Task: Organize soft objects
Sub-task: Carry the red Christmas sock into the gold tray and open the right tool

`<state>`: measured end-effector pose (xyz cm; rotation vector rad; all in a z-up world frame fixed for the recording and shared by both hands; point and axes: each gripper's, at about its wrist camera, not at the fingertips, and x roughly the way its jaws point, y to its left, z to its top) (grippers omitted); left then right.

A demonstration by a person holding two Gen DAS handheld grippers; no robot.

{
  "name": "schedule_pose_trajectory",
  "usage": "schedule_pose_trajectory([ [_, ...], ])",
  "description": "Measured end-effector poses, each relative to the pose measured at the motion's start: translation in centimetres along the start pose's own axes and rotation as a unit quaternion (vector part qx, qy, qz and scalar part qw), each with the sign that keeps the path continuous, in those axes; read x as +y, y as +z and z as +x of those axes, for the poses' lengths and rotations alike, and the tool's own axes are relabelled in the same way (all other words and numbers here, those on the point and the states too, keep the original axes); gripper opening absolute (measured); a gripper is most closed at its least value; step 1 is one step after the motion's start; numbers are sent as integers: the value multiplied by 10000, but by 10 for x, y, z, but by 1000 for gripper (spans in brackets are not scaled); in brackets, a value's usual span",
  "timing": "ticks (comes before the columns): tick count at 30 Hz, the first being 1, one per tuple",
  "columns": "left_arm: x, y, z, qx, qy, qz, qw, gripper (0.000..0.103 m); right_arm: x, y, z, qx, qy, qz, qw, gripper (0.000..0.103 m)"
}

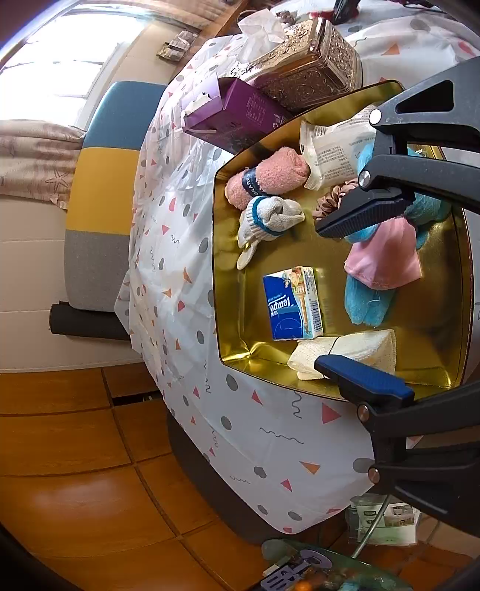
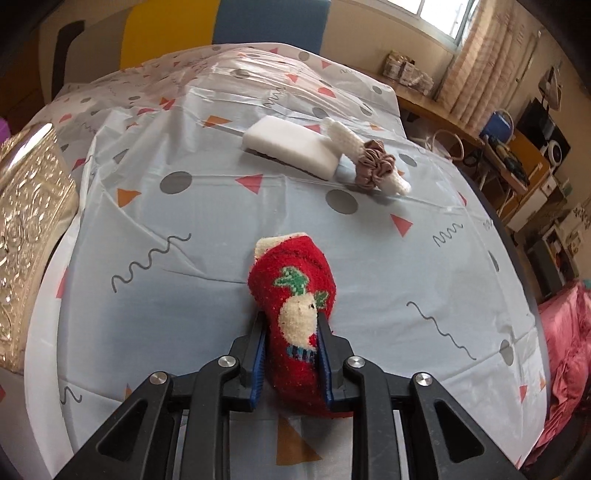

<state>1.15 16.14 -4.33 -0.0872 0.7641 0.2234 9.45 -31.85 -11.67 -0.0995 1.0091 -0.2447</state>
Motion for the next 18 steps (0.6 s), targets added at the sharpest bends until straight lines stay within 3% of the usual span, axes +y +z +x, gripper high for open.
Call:
schedule_pose_trajectory([
  [9, 0, -4, 0, 79, -77, 73, 9999, 67, 4, 6, 1, 73, -145, 51, 9999, 22],
  [15, 4, -10, 1, 158, -100, 87, 9998, 67, -2, 22, -1, 320, 555, 853, 9943, 20],
  [18, 8, -13, 1, 184, -130, 35, 9997, 68, 11, 32, -8, 291, 691, 776, 9942, 20],
])
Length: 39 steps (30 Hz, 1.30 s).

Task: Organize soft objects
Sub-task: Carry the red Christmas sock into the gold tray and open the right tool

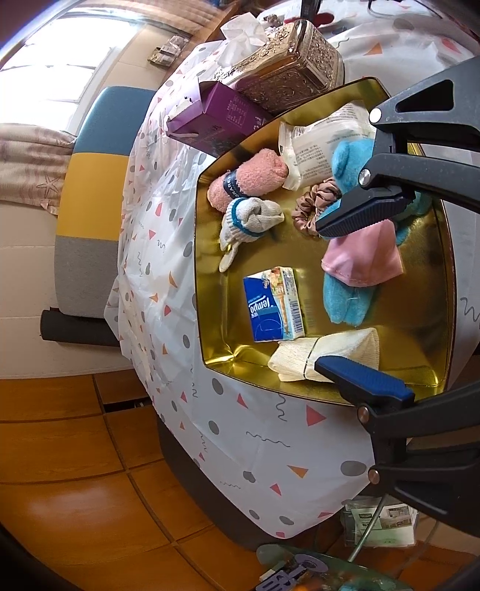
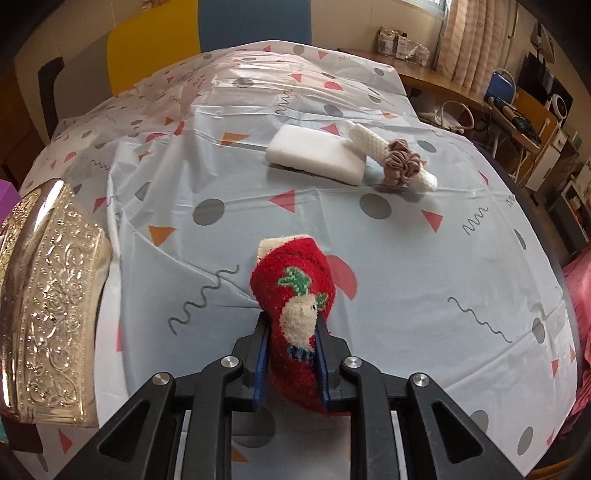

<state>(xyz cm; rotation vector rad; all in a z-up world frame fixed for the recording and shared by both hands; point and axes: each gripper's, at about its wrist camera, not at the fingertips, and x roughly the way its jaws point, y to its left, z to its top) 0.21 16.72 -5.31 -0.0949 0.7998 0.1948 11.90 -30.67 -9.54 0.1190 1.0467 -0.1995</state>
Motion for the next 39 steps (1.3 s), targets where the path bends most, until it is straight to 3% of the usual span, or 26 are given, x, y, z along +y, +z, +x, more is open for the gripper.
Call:
schedule_pose_trajectory([
  [5, 10, -1, -4, -68, 21, -62, 10000, 68, 31, -3, 9, 270, -34, -467, 9985, 20],
  [7, 14, -1, -5, -73, 70, -103, 9999, 68, 34, 1, 4, 205, 56, -334, 9992, 20],
  [11, 21, 0, -7, -86, 154, -190, 9997, 68, 42, 29, -34, -340, 307, -94, 9989, 20],
  [14, 23, 0, -10, -124, 184, -216, 9995, 69, 64, 54, -72, -845, 502, -323, 9946, 20],
  [19, 22, 0, -13, -178, 237, -172, 9994, 71, 120, 76, -129, -1472, 996, -900, 9800, 20],
  [24, 23, 0, -18, -261, 315, -159, 9990, 71, 195, 63, -173, -1849, 1657, -1787, 9521, 20],
  [28, 25, 0, -23, -337, 389, -155, 9986, 71, 256, 33, -186, -1744, 2167, -2576, 9253, 20],
  [32, 29, -1, -28, -400, 466, -154, 9980, 71, 309, -4, -176, -1375, 2519, -3201, 9029, 20],
  [35, 33, -2, -31, -436, 506, -161, 9976, 71, 337, -32, -154, -960, 2634, -3460, 8954, 20],
  [39, 36, -2, -34, -492, 552, -169, 9971, 71, 361, -55, -118, -390, 2692, -3530, 8952, 20],
])
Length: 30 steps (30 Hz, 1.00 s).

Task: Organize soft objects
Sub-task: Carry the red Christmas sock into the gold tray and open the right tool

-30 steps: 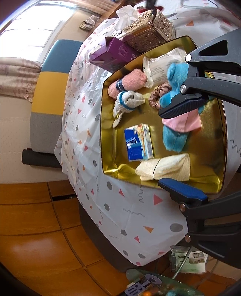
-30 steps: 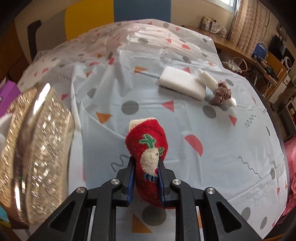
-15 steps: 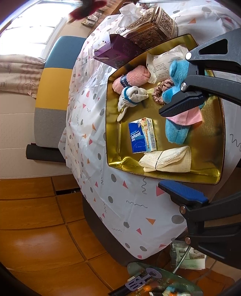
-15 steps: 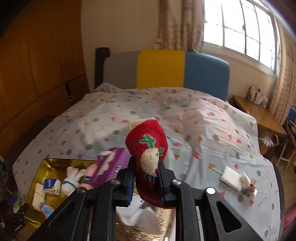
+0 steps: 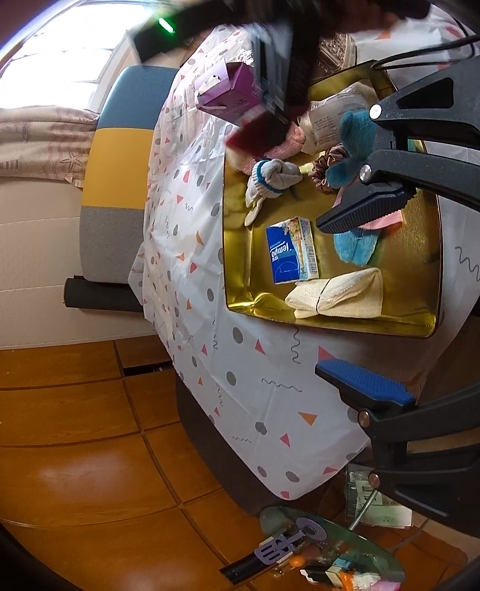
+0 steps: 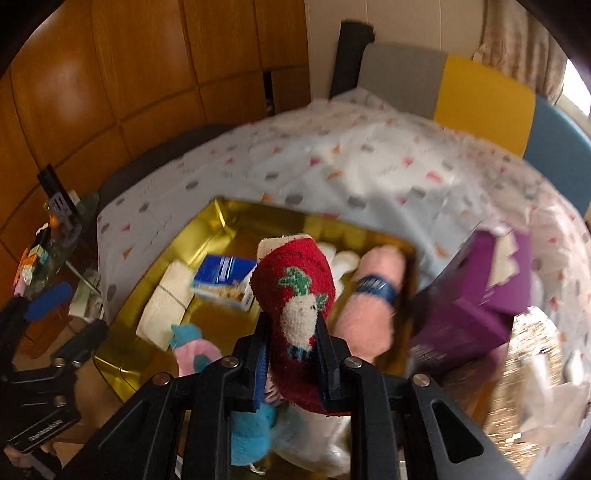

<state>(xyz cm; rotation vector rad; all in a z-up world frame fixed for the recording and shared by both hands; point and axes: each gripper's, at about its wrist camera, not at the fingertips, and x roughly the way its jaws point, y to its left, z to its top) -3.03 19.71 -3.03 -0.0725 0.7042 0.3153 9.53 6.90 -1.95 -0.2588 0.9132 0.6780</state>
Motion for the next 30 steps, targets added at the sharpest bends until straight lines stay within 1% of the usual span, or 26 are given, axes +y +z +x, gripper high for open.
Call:
schedule_pose_trajectory([
  [3, 1, 1, -3, -50, 15, 0, 10000, 71, 6, -8, 27, 284, 71, 52, 9996, 20],
  [7, 1, 1, -8, -132, 23, 32, 9999, 71, 11, -14, 51, 551, -37, 19, 9985, 20],
  [12, 0, 2, -12, -184, 27, 54, 9998, 71, 16, -21, 72, 712, -186, -113, 9972, 23],
  [13, 0, 2, -13, -192, 31, 56, 9998, 71, 18, -22, 73, 694, -200, -130, 9973, 24],
  [15, 0, 3, -14, -213, 40, 54, 9997, 71, 18, -24, 72, 665, -155, -105, 9976, 28],
  [17, 0, 4, -16, -234, 37, 43, 9997, 71, 17, -23, 71, 636, -83, -24, 9979, 35],
  [19, -1, 4, -17, -248, 41, 46, 9997, 71, 15, -23, 66, 562, -66, 50, 9984, 39],
  [22, -1, 4, -19, -267, 36, 50, 9996, 71, 13, -22, 59, 454, -50, 148, 9988, 39],
  [30, -3, 5, -26, -356, 53, 90, 9993, 71, 7, -15, 24, -109, -168, 301, 9993, 40],
])
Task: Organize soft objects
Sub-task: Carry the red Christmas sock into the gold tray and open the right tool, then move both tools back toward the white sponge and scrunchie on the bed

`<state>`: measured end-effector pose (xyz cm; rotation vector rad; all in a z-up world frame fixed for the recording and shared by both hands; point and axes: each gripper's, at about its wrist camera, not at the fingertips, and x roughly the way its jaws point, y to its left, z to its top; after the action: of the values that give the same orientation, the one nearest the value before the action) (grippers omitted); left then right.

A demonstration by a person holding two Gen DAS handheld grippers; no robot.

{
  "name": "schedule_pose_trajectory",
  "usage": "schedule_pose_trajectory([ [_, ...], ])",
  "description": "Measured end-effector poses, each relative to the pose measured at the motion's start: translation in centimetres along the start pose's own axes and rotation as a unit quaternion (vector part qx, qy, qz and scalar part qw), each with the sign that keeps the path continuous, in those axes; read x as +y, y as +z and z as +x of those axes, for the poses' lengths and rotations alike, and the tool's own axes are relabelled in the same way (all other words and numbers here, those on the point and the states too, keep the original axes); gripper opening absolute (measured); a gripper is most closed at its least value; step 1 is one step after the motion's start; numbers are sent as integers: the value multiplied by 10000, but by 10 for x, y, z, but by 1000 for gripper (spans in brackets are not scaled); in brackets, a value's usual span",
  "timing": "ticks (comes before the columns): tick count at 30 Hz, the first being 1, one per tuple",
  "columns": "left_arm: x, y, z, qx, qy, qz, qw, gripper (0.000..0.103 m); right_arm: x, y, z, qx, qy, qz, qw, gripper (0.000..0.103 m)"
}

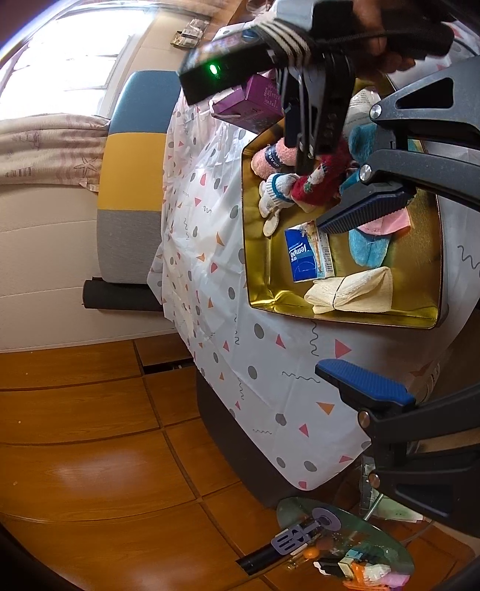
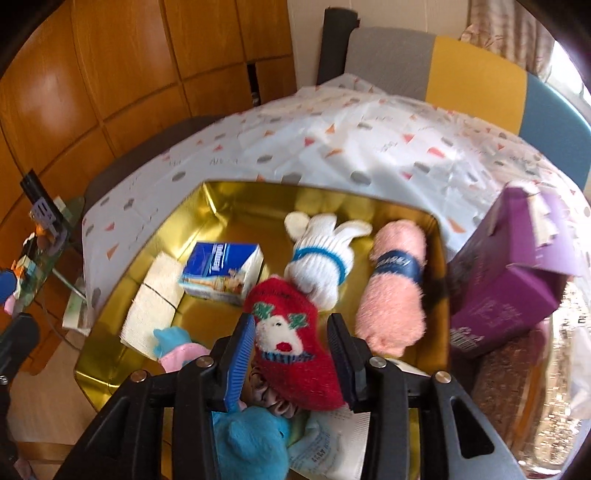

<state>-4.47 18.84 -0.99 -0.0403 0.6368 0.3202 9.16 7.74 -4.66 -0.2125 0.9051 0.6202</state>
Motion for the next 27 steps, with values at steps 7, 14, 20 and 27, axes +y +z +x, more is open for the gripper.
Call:
schedule_pose_trajectory([
  [7, -2, 1, -4, -51, 7, 51, 10000, 71, -8, 3, -37, -500, -139, -8, 9987, 41],
  [14, -6, 1, -4, -41, -2, 107, 9999, 72, -27, 0, -79, -943, -251, 114, 9952, 41],
  [20, -13, 3, -2, 21, -112, 157, 9998, 72, -59, -9, -120, -1267, -551, 278, 9900, 41],
  [27, -30, 7, 0, 41, -254, 316, 9992, 73, -111, -33, -161, -1468, -1071, 718, 9807, 41],
])
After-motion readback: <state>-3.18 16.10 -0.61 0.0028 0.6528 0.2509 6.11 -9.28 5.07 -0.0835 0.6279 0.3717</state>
